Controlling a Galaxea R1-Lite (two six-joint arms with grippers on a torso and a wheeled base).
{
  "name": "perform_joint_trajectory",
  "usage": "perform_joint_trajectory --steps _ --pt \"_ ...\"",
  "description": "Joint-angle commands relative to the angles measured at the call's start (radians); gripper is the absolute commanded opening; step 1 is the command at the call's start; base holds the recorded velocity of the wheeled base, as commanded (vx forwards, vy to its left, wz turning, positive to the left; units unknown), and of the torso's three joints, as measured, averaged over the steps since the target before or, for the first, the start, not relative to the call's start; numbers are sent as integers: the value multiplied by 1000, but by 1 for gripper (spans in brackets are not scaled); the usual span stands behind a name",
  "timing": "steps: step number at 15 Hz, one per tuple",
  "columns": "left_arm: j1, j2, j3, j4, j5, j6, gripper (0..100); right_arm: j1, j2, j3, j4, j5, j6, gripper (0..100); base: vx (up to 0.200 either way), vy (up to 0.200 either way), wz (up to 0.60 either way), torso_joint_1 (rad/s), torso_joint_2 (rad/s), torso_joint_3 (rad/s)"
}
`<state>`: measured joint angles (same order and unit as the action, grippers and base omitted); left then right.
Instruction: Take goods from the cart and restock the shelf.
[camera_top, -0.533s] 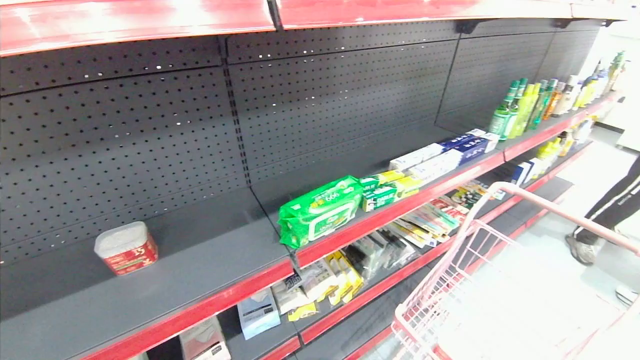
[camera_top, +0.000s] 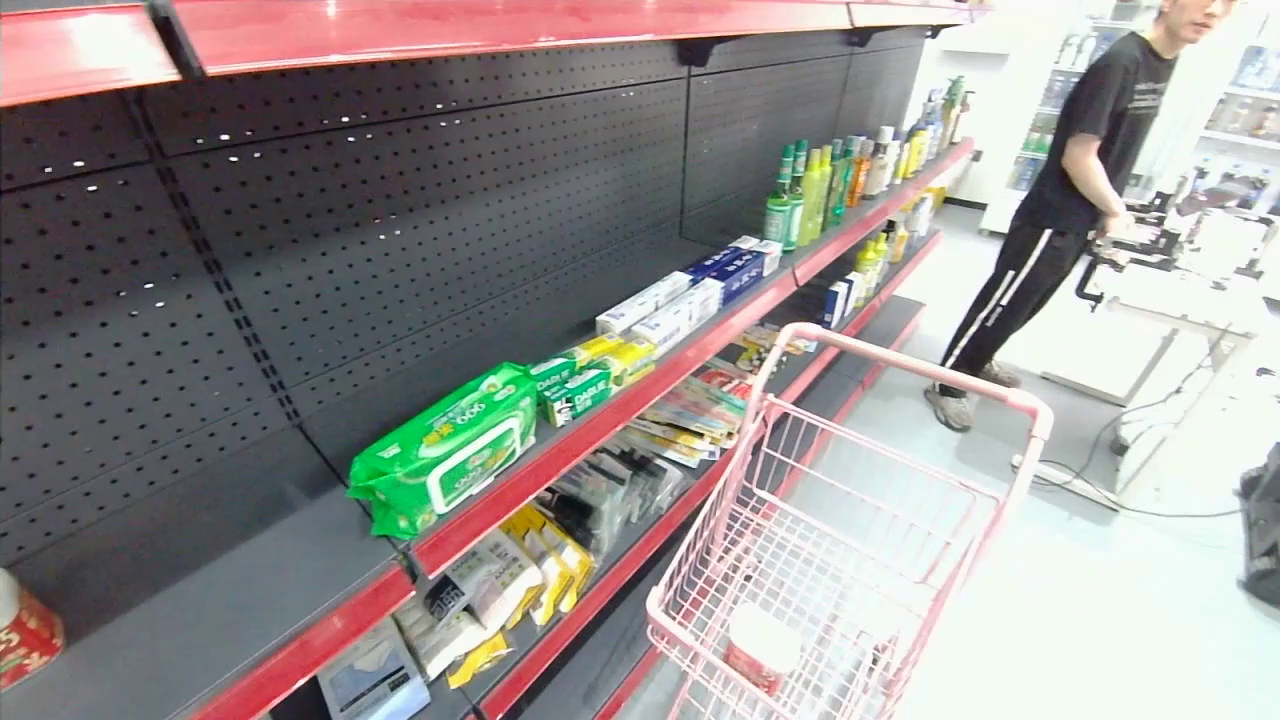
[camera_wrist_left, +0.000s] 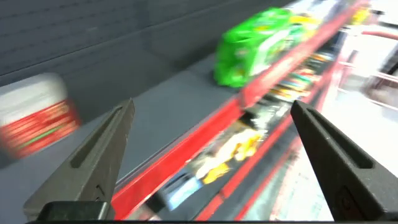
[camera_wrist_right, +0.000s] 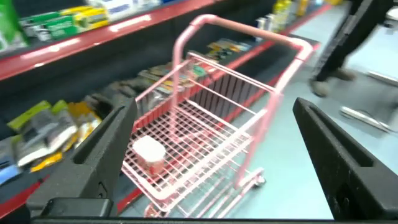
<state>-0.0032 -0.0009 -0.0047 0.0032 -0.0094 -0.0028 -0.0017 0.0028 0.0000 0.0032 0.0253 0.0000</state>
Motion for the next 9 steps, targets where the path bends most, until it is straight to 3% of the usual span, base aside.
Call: perform_joint_trajectory --steps 1,9 --pt "0 1 0 0 0 0 100 0 0 0 0 1 0 100 0 0 0 0 0 0" --pt "0 1 0 0 0 0 100 -1 25 -26 -3 8 2 100 0 0 0 0 0 0"
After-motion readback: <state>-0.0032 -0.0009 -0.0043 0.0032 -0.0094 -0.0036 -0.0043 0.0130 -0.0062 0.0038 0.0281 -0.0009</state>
